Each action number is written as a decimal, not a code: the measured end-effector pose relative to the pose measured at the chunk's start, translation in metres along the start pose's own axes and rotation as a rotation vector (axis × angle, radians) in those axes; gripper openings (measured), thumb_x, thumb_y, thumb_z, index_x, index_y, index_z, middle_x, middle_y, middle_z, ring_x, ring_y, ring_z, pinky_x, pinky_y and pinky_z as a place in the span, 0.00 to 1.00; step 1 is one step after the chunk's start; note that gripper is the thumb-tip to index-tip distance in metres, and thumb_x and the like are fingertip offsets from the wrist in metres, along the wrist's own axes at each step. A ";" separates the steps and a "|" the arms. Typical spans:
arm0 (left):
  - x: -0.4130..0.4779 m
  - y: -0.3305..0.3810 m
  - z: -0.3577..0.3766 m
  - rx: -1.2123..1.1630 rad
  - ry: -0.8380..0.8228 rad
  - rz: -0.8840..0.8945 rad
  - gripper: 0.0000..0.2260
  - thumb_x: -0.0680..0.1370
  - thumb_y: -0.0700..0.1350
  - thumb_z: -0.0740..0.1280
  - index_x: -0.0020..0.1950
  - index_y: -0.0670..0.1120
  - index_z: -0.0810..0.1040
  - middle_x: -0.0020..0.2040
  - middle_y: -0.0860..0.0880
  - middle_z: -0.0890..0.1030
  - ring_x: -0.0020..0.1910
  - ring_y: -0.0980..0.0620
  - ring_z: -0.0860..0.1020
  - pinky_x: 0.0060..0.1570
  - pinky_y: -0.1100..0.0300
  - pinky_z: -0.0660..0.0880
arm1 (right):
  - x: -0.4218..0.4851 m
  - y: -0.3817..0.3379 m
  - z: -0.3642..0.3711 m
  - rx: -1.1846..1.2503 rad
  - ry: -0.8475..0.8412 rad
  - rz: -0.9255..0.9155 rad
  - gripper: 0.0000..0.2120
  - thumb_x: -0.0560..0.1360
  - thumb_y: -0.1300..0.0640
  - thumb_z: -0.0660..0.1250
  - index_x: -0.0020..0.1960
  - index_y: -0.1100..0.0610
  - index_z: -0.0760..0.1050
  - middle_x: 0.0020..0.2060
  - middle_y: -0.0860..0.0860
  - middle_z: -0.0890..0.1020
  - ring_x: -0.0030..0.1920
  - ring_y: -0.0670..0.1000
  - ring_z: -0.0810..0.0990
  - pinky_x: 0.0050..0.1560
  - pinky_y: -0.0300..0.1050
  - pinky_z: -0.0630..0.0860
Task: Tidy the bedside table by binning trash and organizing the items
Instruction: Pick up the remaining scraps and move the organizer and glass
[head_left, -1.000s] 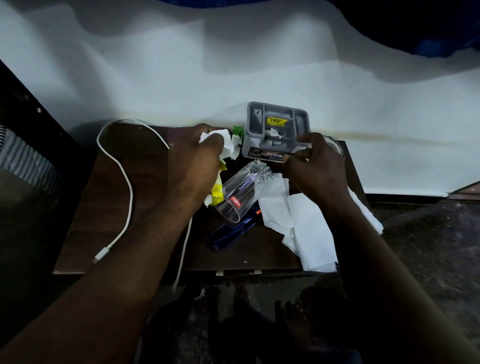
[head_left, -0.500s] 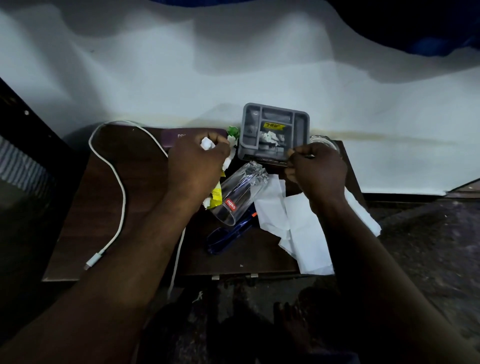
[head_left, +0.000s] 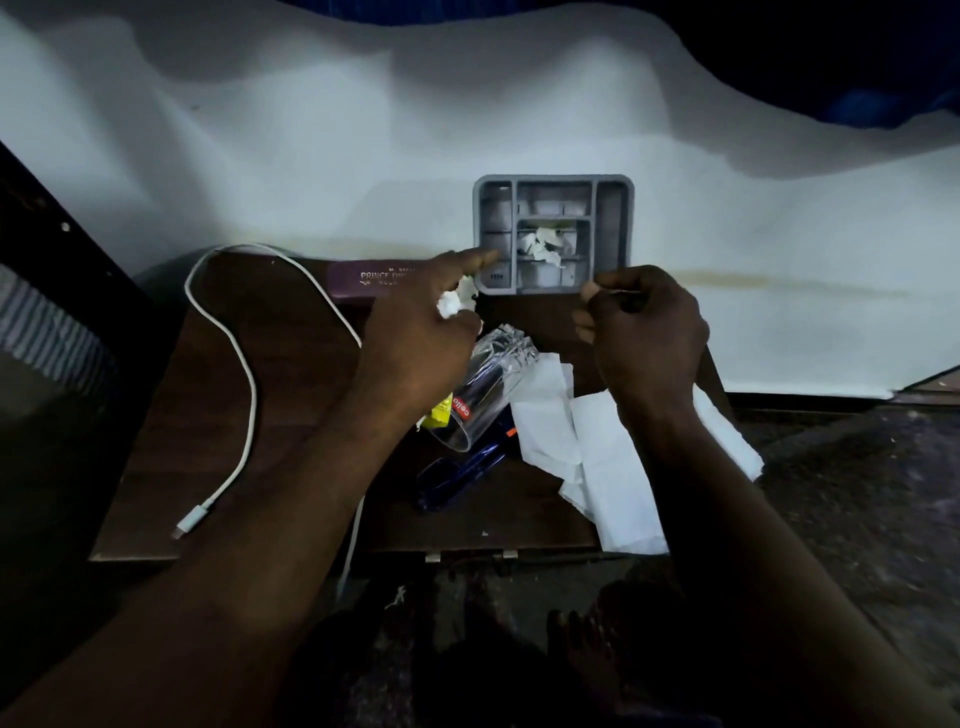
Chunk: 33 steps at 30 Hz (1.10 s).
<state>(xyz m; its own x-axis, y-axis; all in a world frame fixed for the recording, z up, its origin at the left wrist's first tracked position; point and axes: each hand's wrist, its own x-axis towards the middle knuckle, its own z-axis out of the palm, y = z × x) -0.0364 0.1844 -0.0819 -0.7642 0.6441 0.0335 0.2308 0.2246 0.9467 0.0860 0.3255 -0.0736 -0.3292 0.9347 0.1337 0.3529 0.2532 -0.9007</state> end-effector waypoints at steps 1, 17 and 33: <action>-0.001 0.000 0.001 0.027 -0.031 0.019 0.29 0.72 0.38 0.66 0.68 0.63 0.79 0.68 0.54 0.80 0.68 0.54 0.78 0.68 0.52 0.75 | -0.002 -0.003 0.000 0.041 -0.019 0.029 0.04 0.76 0.59 0.72 0.45 0.50 0.82 0.35 0.50 0.87 0.37 0.50 0.88 0.44 0.54 0.87; -0.004 0.009 0.005 0.142 0.067 -0.035 0.30 0.77 0.42 0.70 0.80 0.46 0.67 0.77 0.50 0.72 0.61 0.66 0.68 0.45 0.88 0.56 | -0.019 -0.011 0.004 -0.252 -0.046 -0.328 0.12 0.75 0.53 0.75 0.58 0.50 0.80 0.40 0.42 0.85 0.39 0.40 0.82 0.46 0.37 0.77; -0.011 0.015 0.010 0.197 -0.013 0.028 0.31 0.78 0.42 0.69 0.81 0.47 0.65 0.81 0.48 0.65 0.78 0.52 0.67 0.71 0.66 0.64 | -0.032 -0.024 0.016 -0.663 -0.353 -0.545 0.33 0.71 0.56 0.61 0.77 0.50 0.70 0.79 0.59 0.67 0.61 0.67 0.82 0.54 0.58 0.82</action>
<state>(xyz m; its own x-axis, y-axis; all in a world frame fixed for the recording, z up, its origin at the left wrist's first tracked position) -0.0187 0.1880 -0.0711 -0.7484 0.6611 0.0535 0.3663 0.3448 0.8643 0.0744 0.2853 -0.0632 -0.8058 0.5424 0.2377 0.4642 0.8277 -0.3152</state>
